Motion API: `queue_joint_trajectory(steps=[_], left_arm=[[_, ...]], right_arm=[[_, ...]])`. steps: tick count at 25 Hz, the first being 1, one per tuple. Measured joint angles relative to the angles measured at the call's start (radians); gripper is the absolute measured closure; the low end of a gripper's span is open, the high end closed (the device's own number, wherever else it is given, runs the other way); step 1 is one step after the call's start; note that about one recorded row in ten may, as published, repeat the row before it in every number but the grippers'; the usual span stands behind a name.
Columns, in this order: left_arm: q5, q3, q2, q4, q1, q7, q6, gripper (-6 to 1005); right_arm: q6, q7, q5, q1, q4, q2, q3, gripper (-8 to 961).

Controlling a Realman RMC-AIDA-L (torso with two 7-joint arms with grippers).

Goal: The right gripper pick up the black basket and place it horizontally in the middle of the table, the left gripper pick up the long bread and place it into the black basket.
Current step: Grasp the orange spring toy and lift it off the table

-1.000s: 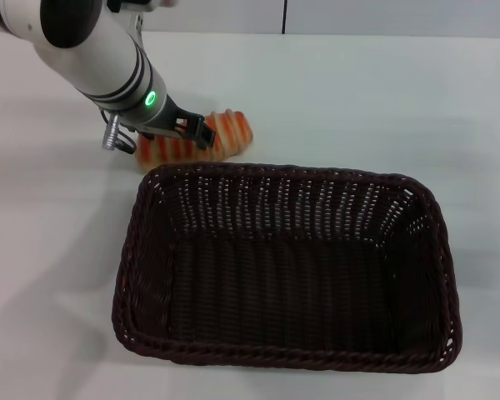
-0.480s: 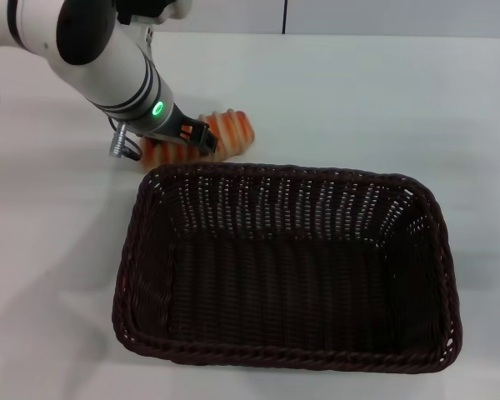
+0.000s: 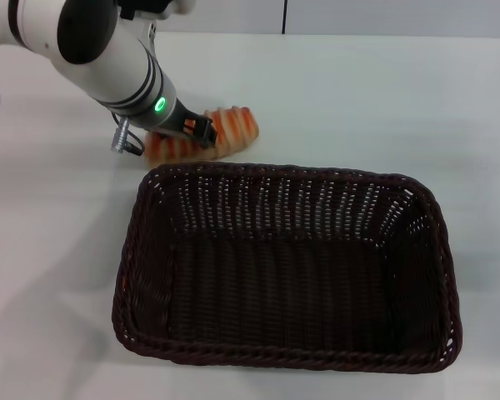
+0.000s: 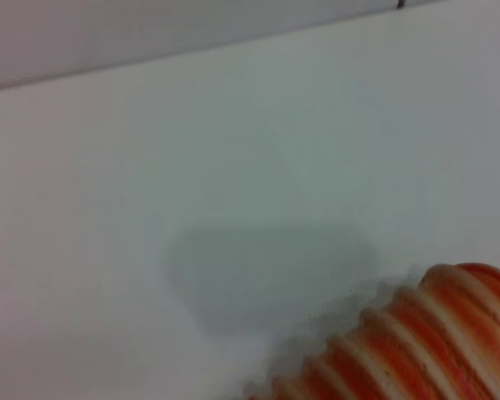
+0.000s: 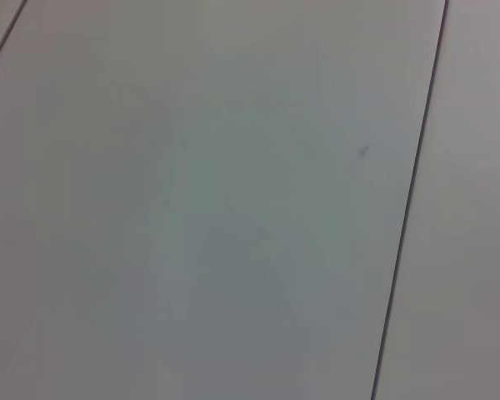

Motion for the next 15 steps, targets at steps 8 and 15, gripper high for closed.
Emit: queue_joint_trajectory(steps=[8,15], left_arm=[[0.056,-0.058,0.007,-0.309,0.041,0.100,-0.148,397],[0.065,-0.063,0.008,-0.353,0.044,0.137,-0.189,663]], right_arm=[[0.000,0.000,0.000,0.002,-0.002,0.000,0.003,586],[0.000,0.000,0.000,0.000,-0.018,-0.001,0.003,586]])
